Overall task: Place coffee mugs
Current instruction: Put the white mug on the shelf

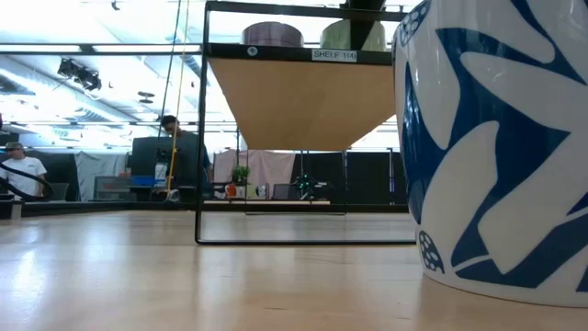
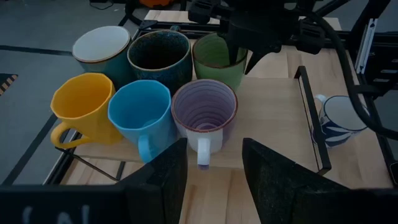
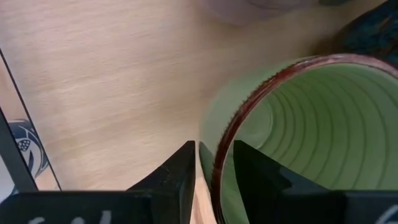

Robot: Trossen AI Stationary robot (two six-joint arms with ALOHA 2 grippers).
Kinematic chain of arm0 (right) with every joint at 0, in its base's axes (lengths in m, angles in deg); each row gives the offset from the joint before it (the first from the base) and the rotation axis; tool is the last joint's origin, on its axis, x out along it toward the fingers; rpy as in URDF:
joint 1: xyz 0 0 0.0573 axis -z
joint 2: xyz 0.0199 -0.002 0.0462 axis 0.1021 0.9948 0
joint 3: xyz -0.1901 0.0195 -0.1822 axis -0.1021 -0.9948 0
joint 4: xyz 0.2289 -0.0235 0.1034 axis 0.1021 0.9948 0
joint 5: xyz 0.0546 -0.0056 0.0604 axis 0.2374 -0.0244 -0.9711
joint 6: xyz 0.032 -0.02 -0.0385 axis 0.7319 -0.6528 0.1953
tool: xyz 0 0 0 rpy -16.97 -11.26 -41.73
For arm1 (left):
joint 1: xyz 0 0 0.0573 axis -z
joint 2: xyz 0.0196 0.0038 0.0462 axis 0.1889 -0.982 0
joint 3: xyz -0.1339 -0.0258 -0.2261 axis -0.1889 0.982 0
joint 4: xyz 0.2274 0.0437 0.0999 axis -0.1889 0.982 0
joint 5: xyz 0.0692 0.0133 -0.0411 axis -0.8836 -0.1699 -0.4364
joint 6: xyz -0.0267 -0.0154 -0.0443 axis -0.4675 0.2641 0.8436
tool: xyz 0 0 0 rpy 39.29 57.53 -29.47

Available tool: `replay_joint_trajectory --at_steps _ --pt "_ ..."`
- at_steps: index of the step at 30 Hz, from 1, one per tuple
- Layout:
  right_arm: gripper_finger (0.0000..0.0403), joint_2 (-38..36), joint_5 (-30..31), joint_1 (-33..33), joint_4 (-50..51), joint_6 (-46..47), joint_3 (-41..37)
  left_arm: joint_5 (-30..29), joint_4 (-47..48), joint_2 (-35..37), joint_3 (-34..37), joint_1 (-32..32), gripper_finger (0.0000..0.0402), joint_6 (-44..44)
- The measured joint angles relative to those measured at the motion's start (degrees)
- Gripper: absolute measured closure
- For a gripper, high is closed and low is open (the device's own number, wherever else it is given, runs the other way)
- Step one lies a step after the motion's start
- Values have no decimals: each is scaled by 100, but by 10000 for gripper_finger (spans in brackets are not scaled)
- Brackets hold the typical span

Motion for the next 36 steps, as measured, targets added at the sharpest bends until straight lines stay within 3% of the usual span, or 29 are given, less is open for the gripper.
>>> replay_joint_trajectory --at_steps 14,25,36 --pt "233 -173 -22 -52 -35 51 0 0 4 1 0 2 241 11" --pt "231 -581 31 -301 -36 313 0 0 59 -1 0 2 241 -2" --pt "232 -937 640 -928 -23 913 0 0 92 -1 0 2 241 16"
